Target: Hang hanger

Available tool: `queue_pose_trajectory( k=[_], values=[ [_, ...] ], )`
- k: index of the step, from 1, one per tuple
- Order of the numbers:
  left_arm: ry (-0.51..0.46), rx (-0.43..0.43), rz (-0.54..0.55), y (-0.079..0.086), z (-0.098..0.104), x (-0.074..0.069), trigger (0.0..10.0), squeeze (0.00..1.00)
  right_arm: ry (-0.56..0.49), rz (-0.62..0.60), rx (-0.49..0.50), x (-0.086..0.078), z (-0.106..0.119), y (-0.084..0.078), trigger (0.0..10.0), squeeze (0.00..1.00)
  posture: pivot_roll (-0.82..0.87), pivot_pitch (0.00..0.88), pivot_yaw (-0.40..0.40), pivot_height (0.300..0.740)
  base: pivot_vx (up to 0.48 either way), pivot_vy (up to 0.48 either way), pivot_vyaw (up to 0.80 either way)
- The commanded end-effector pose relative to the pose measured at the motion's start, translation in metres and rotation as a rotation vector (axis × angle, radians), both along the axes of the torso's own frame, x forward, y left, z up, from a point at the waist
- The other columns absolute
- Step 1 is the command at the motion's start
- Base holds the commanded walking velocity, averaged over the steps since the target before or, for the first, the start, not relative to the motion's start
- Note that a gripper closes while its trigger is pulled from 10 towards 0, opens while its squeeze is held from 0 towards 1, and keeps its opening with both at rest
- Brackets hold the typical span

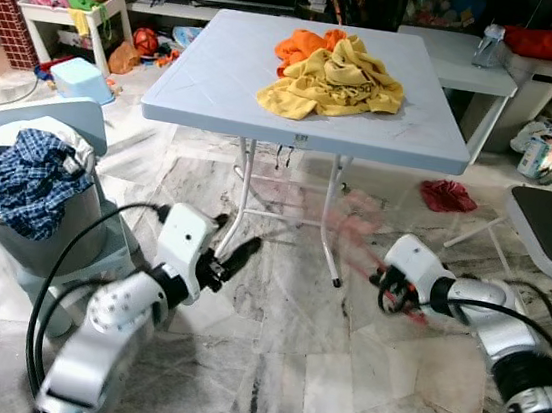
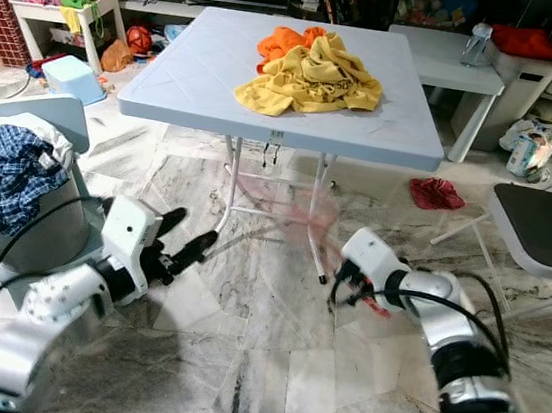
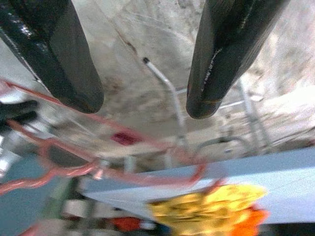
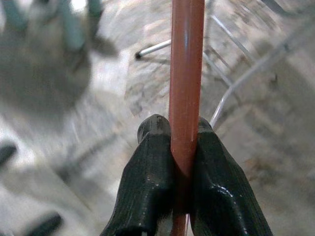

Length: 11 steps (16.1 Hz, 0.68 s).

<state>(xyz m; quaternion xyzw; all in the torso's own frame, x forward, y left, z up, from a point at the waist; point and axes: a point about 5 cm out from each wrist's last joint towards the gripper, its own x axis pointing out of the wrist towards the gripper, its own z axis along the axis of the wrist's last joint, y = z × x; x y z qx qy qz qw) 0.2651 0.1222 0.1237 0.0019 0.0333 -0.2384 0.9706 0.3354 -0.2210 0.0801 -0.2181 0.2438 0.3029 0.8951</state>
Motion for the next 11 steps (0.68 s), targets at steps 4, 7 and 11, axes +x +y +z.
queue_pose_trajectory(
  k=[4, 7, 11],
  values=[
    [-0.046, 0.012, 0.142, -0.007, 0.003, -0.004, 10.0, 1.0, 0.003, -0.347, 0.221, -0.002, -0.01, 0.0, 0.0, 0.0, -0.07, 0.0, -0.016, 0.74, 0.0, 0.0, 0.0],
    [-0.05, 0.003, 0.238, -0.001, 0.004, -0.002, 10.0, 1.0, -0.04, -0.48, 0.291, -0.004, -0.01, 0.01, 0.0, 0.0, -0.07, 0.0, -0.017, 0.74, 0.0, 0.0, 0.0],
    [0.0, -0.023, 0.304, 0.004, 0.0, 0.002, 10.0, 1.0, -0.103, -0.607, 0.307, -0.01, -0.004, 0.021, 0.0, 0.0, -0.06, 0.0, -0.022, 0.74, 0.0, 0.0, 0.0]
  ],
)
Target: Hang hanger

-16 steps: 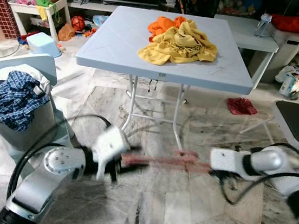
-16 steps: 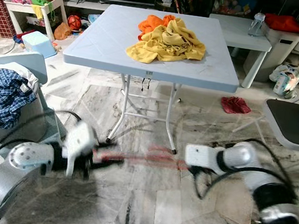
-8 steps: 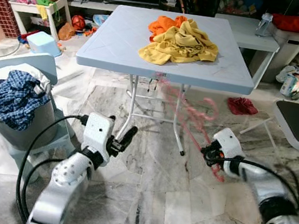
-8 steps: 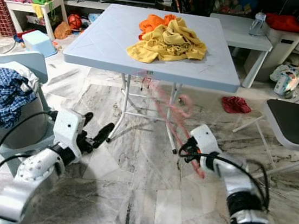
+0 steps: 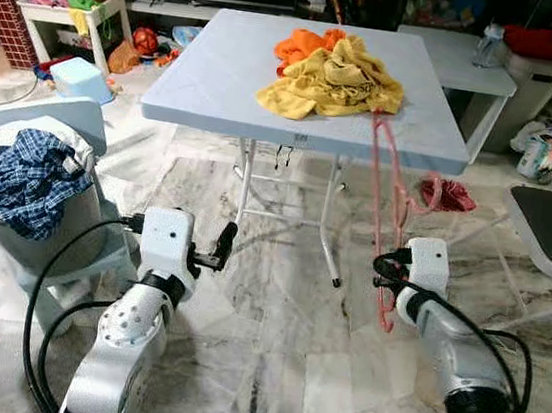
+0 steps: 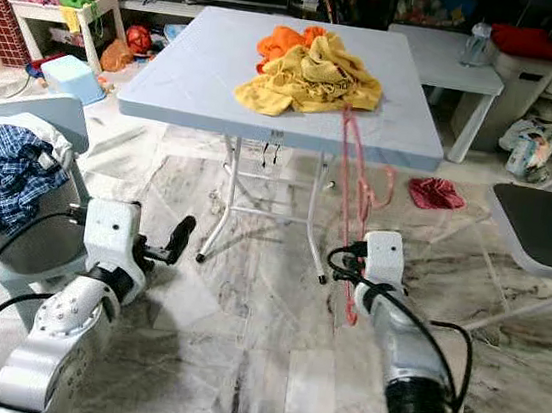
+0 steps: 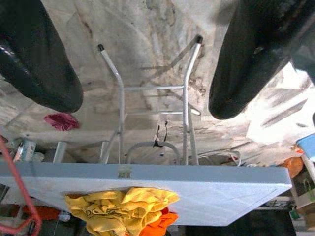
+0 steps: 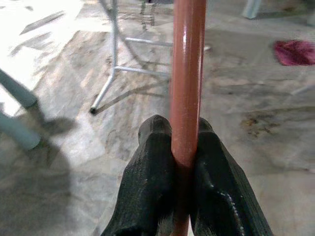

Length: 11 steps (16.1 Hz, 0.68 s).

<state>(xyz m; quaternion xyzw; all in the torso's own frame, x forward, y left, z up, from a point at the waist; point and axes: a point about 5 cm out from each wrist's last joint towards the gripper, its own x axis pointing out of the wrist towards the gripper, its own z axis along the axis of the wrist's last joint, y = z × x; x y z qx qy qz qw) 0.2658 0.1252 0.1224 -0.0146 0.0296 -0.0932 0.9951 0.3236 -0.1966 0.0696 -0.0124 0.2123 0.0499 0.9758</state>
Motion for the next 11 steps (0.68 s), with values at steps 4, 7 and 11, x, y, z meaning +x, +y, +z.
queue_pose_trajectory(
  k=[4, 7, 11],
  values=[
    [0.007, -0.027, -0.009, -0.005, 0.005, 0.01, 10.0, 1.0, -0.005, -0.201, -0.03, -0.006, 0.007, -0.006, 0.0, 0.0, -0.08, 0.0, -0.022, 0.74, 0.0, 0.0, 0.0],
    [0.034, -0.046, -0.034, -0.014, 0.004, 0.014, 10.0, 0.0, 0.079, -0.265, -0.006, -0.015, -0.001, -0.011, 10.0, 0.0, -0.09, 0.0, -0.018, 0.74, 0.0, 0.0, 0.0],
    [0.046, -0.049, -0.096, -0.021, 0.003, 0.015, 10.0, 0.0, 0.072, -0.259, 0.015, -0.013, 0.005, -0.006, 10.0, 0.0, -0.09, 0.0, -0.018, 0.74, 0.0, 0.062, 0.0]
  ],
)
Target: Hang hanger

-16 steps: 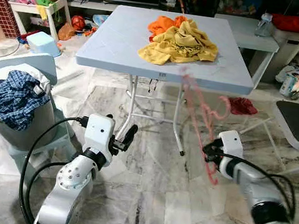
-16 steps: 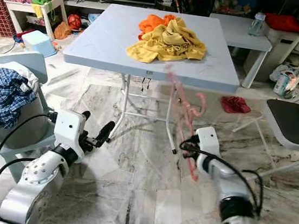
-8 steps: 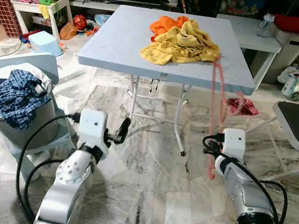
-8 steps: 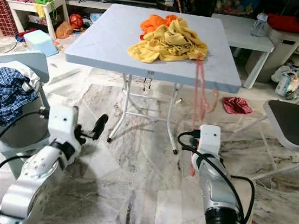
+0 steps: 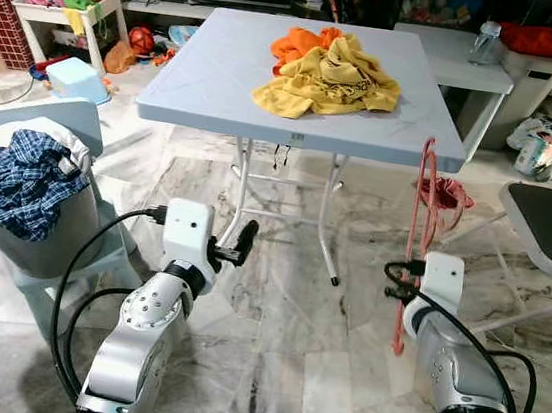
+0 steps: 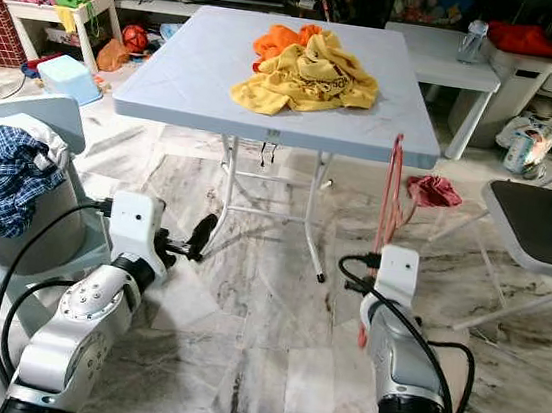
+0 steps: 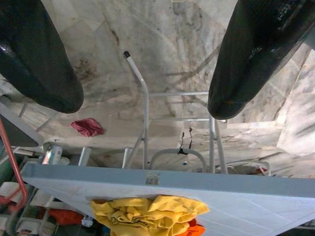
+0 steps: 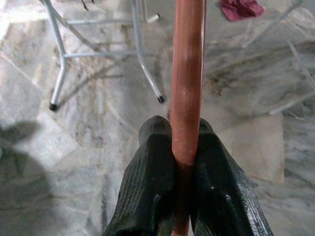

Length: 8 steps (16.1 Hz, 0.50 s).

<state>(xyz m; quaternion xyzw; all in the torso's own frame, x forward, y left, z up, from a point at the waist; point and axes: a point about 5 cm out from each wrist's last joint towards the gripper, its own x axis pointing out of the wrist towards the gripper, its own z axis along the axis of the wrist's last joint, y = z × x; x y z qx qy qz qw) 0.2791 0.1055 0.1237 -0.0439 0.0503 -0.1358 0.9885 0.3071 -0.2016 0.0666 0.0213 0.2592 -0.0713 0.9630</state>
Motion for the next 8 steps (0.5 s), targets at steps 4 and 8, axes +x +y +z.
queue_pose_trajectory(
  k=[4, 8],
  values=[
    [0.005, 0.016, -0.027, -0.0028, 0.0015, 0.0034, 10.0, 0.0, -0.028, 0.01, 0.026, 0.0056, 0.0103, 0.0055, 10.0, 0.0, -0.09, 0.0, -0.021, 0.74, 0.0, 0.318, 0.0],
    [0.017, 0.001, -0.033, -0.003, 0.0005, 0.0033, 10.0, 0.0, -0.022, 0.019, 0.033, 0.0052, 0.0097, 0.0065, 10.0, 0.0, -0.09, 0.0, -0.017, 0.74, 0.0, 0.362, -0.43]
  ],
)
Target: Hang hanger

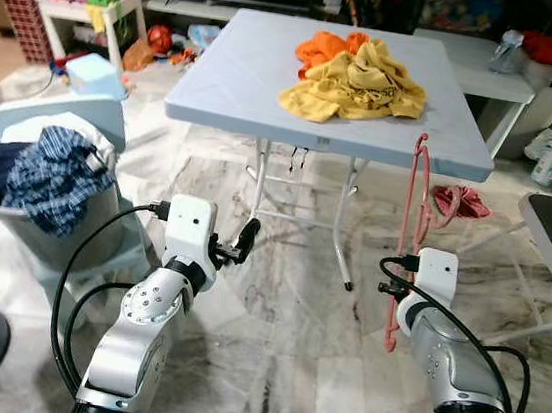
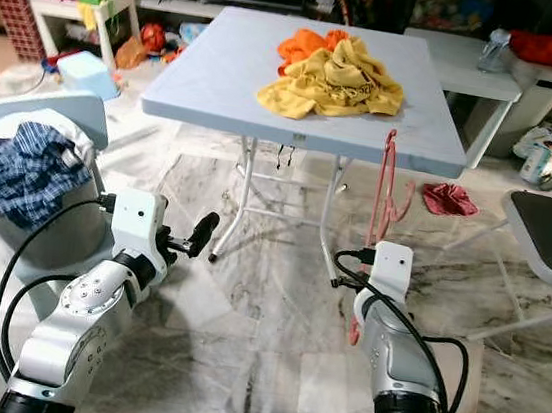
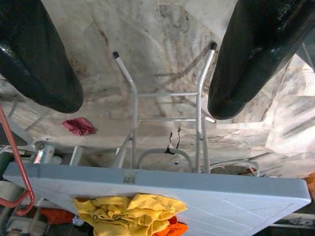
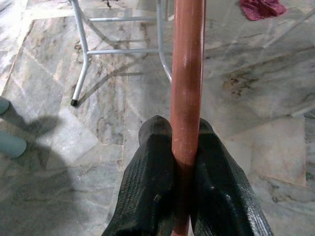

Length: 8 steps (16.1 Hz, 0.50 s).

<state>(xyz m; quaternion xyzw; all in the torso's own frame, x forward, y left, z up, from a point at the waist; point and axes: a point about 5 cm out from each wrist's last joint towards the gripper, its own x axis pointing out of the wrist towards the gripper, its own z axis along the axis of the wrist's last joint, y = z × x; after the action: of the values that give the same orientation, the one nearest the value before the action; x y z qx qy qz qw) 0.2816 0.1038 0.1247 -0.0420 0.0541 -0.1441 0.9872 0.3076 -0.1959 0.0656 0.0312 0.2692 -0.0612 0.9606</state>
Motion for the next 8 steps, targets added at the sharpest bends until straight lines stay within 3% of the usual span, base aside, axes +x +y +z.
queue_pose_trajectory(
  k=[1, 3, 6, 8],
  values=[
    [0.011, -0.004, -0.018, -0.001, -0.001, 0.001, 10.0, 0.0, -0.041, 0.005, 0.008, 0.005, 0.011, 0.001, 10.0, 0.0, -0.09, 0.0, -0.018, 0.74, 0.0, 0.405, -0.44],
    [0.012, -0.005, -0.021, -0.002, 0.0, 0.001, 10.0, 0.0, -0.044, 0.007, 0.01, 0.005, 0.011, 0.001, 10.0, 0.0, -0.09, 0.0, -0.018, 0.74, 0.0, 0.403, -0.44],
    [0.02, -0.012, -0.021, -0.002, -0.001, 0.001, 10.0, 0.0, -0.112, 0.009, 0.025, 0.008, 0.019, 0.001, 10.0, 0.0, -0.09, 0.0, -0.018, 0.74, 0.0, 0.406, 0.0],
    [0.024, -0.019, -0.023, -0.002, -0.001, 0.0, 10.0, 0.0, -0.287, 0.013, 0.038, 0.015, 0.04, 0.003, 10.0, 0.0, -0.09, 0.0, -0.018, 0.74, 0.0, 0.439, 0.0]
  ],
)
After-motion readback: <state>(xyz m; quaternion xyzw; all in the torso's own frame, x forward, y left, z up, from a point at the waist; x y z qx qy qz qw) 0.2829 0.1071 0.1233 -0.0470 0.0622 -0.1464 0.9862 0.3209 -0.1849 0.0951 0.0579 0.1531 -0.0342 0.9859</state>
